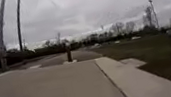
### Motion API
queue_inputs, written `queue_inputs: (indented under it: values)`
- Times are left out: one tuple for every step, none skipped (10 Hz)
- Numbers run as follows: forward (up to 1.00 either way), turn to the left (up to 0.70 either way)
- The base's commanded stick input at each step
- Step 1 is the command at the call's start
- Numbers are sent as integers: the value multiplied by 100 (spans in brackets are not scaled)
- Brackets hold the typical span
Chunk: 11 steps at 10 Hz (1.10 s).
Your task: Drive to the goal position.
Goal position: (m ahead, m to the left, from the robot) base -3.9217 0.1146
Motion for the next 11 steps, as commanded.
queue_inputs:
  values:
    - [0, 70]
    - [0, 70]
    - [0, 70]
    - [0, 70]
    - [0, 70]
    - [0, 70]
    - [0, 70]
    - [0, 70]
    - [0, 70]
    - [0, 70]
    - [0, 70]
